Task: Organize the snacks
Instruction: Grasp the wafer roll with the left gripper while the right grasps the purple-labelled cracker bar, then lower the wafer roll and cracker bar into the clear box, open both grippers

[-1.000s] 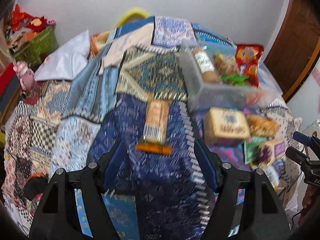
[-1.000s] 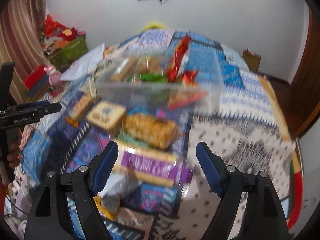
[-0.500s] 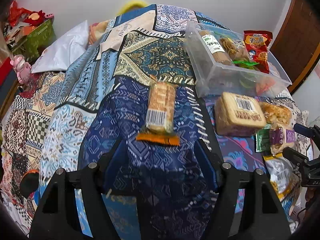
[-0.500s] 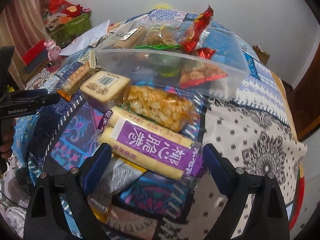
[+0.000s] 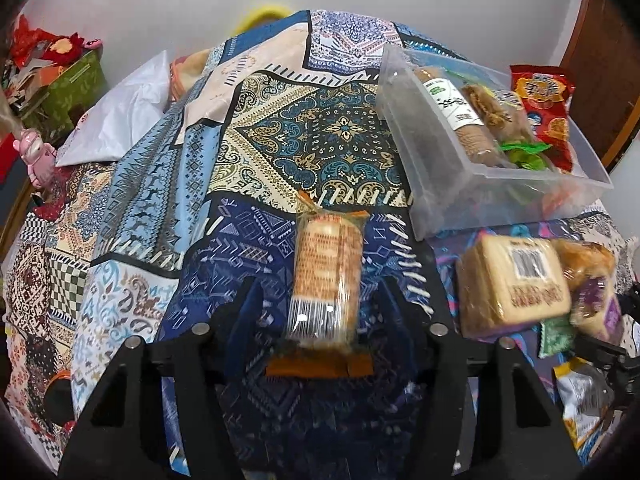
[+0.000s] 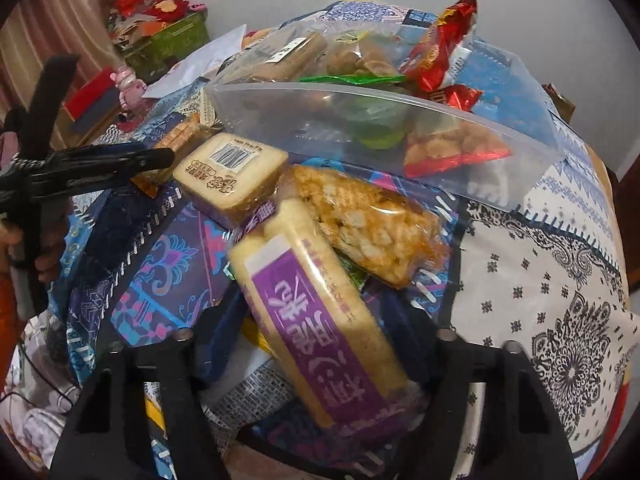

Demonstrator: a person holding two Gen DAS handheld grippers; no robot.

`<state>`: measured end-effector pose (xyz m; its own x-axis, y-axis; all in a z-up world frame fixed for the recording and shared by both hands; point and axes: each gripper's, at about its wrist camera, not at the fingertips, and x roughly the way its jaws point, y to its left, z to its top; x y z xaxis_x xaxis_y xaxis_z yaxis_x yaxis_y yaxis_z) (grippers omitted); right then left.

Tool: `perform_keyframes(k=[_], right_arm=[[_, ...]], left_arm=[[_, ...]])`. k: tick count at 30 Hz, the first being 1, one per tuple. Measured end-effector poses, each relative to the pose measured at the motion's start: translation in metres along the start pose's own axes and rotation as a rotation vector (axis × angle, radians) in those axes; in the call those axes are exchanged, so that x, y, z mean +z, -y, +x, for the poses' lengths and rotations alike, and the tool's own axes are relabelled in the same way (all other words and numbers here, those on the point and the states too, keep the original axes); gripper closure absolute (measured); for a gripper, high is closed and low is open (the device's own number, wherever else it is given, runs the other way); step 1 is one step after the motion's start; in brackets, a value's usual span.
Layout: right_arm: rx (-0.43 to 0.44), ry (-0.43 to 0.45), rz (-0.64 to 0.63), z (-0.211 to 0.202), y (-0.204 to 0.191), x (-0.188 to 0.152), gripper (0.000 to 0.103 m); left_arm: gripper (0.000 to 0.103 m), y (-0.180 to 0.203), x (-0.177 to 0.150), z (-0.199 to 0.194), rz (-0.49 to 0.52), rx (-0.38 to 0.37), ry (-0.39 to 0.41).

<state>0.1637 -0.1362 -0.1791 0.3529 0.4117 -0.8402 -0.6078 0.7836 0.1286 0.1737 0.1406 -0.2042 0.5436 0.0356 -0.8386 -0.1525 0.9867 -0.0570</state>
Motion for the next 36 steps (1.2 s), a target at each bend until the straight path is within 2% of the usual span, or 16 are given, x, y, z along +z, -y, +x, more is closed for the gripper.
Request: perform_keyframes(k=[3, 4, 6, 11, 17, 29, 36], right_arm=[[0.002, 0.014, 0.025, -0.008, 0.01, -0.003, 0.052], [0.003, 0.02, 0.033, -0.012, 0.013, -0.003, 0.055], [-0.006, 0.028, 0.051, -0.017, 0.019, -0.005, 0.056], [-0.016, 0.054, 0.102, -0.031, 0.034, -0.011, 0.064], [-0.021, 0.103, 0.14, -0.044, 0.041, -0.015, 0.065], [-0.025, 0.236, 0.151, -0.086, 0.045, 0.006, 0.065], [-0.04, 0.321, 0.168, -0.103, 0.053, 0.029, 0.065]], left_arm=[[0.054, 0.0, 0.002, 0.012, -0.005, -0.005, -0.019], [0.06, 0.0, 0.002, 0.014, -0.008, -0.004, -0.02], [0.067, 0.002, 0.001, 0.018, -0.006, -0.013, -0.026], [0.069, 0.009, -0.005, 0.009, 0.019, 0.002, -0.007], [0.069, 0.016, -0.012, -0.022, 0.036, 0.002, 0.044], [0.069, 0.046, 0.006, -0.1, 0.056, -0.084, 0.208], [0.069, 0.071, 0.025, -0.118, 0.066, -0.126, 0.266]])
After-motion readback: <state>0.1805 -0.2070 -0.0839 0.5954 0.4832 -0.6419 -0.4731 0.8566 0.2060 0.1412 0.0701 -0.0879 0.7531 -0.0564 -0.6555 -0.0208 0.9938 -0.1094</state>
